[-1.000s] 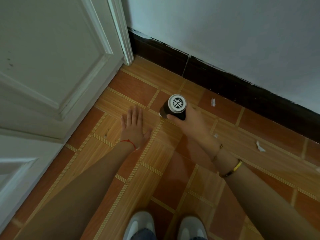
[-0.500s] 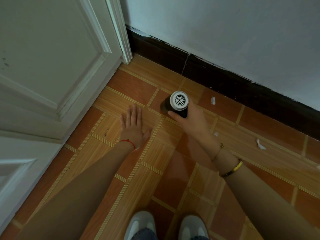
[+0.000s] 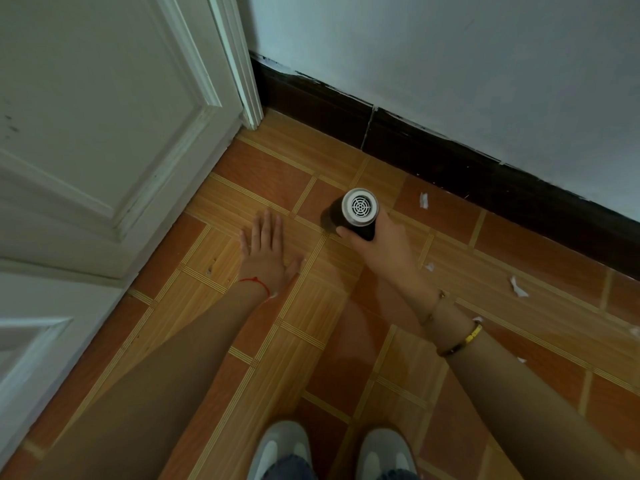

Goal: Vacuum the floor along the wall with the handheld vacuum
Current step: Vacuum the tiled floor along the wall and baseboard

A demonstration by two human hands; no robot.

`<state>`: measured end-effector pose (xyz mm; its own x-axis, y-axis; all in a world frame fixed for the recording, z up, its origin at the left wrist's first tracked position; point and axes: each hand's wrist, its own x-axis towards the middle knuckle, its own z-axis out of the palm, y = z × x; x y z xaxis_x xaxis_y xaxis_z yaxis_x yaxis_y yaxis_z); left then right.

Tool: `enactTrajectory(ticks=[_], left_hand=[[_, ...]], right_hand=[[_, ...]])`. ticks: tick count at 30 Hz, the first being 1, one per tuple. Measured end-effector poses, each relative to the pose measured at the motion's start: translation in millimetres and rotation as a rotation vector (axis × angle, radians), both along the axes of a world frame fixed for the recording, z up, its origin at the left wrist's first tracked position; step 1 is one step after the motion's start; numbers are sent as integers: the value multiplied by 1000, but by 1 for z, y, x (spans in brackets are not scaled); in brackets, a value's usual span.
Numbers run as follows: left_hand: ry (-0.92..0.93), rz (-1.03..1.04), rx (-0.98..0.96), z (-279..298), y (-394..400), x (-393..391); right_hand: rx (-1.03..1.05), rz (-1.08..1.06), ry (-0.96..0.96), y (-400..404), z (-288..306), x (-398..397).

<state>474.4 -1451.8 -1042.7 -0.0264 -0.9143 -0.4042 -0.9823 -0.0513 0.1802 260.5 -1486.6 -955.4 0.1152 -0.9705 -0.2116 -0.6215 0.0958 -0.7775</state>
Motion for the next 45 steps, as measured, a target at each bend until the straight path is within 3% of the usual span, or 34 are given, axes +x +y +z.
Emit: enactTrajectory(ticks=[4,9,14,23,45], left_hand=[[0,2,-2,0,0,-1],[49,55,-144,1,5,-10],[64,-15,-222,-3,5,-32],[36,-69,-248,-15,-4,-67],[12,-48,-337,-24,0,-67]], right_hand=[[-7,-8,34,0,0,-6],[16,-17,30,3,3,-15],[-28,-64,63,8,0,-31],[-18,-264,38,1,-2,-61],[-18,-126,51,0,1,-64]])
